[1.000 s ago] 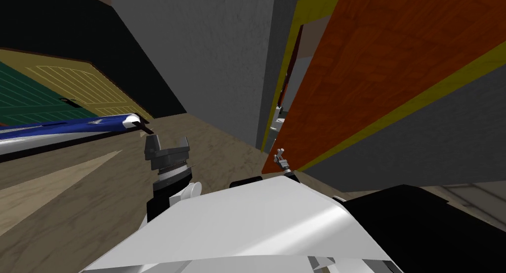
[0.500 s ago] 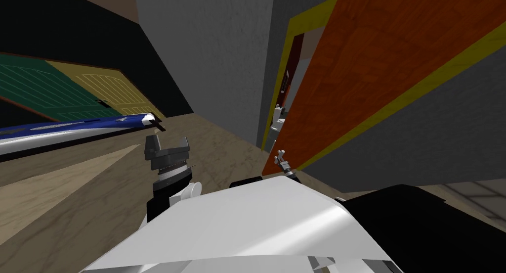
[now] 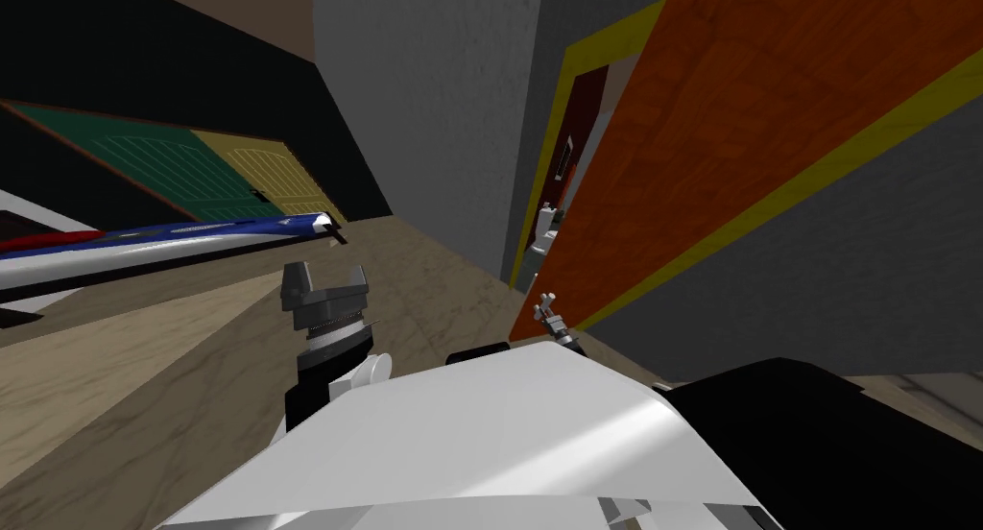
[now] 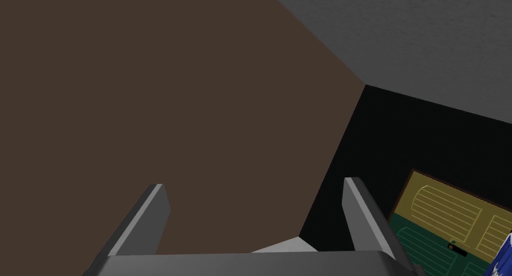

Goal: Pull the door open

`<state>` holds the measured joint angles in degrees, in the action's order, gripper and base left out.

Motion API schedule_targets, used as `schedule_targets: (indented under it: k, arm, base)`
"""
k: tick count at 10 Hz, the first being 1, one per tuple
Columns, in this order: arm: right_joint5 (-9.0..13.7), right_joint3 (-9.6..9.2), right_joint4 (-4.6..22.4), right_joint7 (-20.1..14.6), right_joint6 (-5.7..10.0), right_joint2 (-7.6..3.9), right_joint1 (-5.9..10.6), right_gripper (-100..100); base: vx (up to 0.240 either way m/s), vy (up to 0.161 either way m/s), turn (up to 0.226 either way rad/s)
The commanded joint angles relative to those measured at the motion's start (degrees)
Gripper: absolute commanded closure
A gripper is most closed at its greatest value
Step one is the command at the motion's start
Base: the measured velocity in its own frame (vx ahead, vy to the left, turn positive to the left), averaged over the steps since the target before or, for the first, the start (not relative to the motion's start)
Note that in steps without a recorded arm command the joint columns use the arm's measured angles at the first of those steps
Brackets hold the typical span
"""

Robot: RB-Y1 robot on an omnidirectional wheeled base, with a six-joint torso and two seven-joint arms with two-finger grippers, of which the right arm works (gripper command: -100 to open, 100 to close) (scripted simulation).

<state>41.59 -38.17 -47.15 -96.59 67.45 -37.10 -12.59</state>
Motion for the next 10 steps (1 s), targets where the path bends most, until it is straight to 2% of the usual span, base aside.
schedule_targets:
  k: [1,3,4,10]
  arm:
    - [-0.21,-0.7,0.52,-0.66,0.97,-0.32,-0.31,100]
    - [-0.4,-1.31,1.1,-1.27,1.97,-0.67,-0.45,100]
    - [-0.32,-1.05,0.77,-1.0,1.56,-0.57,-0.25,100]
    - [-1.05,-2.4,3.39,-2.96,4.19,-1.01,-0.17,100]
  base:
    - [-0.205,-0.061,0.134]
    - [-0.204,-0.059,0.117]
    - [-0.095,-0.016,0.025]
    - [-0.18,-0.056,0.143]
